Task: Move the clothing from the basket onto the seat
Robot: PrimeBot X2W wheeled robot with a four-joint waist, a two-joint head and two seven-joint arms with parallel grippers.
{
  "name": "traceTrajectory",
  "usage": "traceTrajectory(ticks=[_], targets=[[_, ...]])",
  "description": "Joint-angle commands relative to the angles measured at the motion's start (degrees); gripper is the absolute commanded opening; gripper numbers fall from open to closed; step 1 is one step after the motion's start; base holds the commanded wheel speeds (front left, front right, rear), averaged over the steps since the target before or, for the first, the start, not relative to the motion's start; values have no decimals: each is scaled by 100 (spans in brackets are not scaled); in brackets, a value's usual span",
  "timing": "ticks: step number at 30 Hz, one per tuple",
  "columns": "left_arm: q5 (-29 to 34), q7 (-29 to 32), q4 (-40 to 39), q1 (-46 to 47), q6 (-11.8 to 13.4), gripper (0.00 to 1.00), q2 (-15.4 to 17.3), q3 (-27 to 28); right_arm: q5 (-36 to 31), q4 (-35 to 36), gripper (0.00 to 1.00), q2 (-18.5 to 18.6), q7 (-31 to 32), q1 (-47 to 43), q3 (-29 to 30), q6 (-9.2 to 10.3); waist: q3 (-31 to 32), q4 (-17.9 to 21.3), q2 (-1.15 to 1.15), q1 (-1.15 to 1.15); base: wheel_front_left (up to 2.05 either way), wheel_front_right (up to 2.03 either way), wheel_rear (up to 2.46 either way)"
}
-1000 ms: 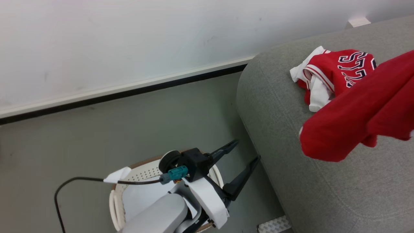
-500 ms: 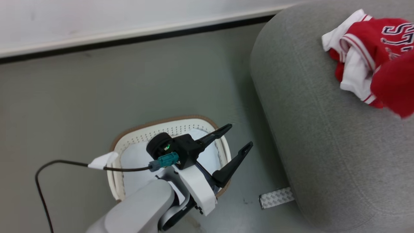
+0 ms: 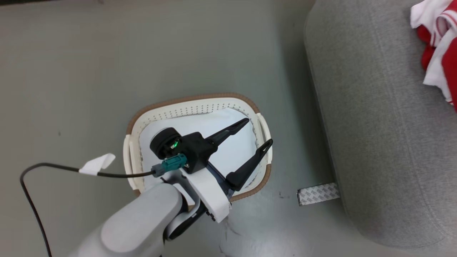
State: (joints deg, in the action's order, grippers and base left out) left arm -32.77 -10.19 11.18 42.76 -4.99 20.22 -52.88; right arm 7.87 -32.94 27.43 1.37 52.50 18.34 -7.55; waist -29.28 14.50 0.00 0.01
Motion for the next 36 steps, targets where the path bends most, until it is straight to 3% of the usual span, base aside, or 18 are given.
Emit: traceTrajectory(ticks=[1,5,12,13,15,16,22,26,31,36], targets=[[73,-9,-30,62,11,100,39,-9,-230,-360,0,10,107,-122,42,13,-169,-82,0,-1,0,0,0],[56,-28,-30,74,0,100,54,-25,-653,-1027,0,-67,406,-289,231,13,-233,-134,0,-1,0,0,0],[-6,-66,18,75,16,100,95,-2,-1115,-1518,0,-182,662,-449,457,13,-191,-168,0,-1,0,0,0],[-18,-74,32,67,21,100,103,2,-1156,-1553,8,-204,659,-430,458,13,-164,-157,0,-1,0,0,0],[-32,-84,51,45,31,100,101,3,-1214,-1623,49,-251,726,-349,418,13,-91,-132,0,-1,0,0,0],[-37,-94,65,31,39,100,91,-5,-1243,-1675,100,-286,808,-318,360,13,-39,-119,0,-1,0,0,0],[-130,-198,253,-142,50,100,-68,-52,-1101,-1878,100,-313,1474,-359,-477,13,514,-46,0,-1,0,0,0],[-238,-302,434,-317,78,100,-195,-39,-611,-1760,100,-78,2031,-697,-1094,14,1044,-26,0,-1,0,0,0],[-357,-397,637,-583,122,100,-349,11,293,-1199,100,478,2930,-1189,-1796,14,1711,-43,0,-1,0,0,0],[-492,-453,770,-844,194,100,-455,135,995,-163,100,1113,3708,-1680,-2163,14,2246,-100,0,-1,0,0,0]])
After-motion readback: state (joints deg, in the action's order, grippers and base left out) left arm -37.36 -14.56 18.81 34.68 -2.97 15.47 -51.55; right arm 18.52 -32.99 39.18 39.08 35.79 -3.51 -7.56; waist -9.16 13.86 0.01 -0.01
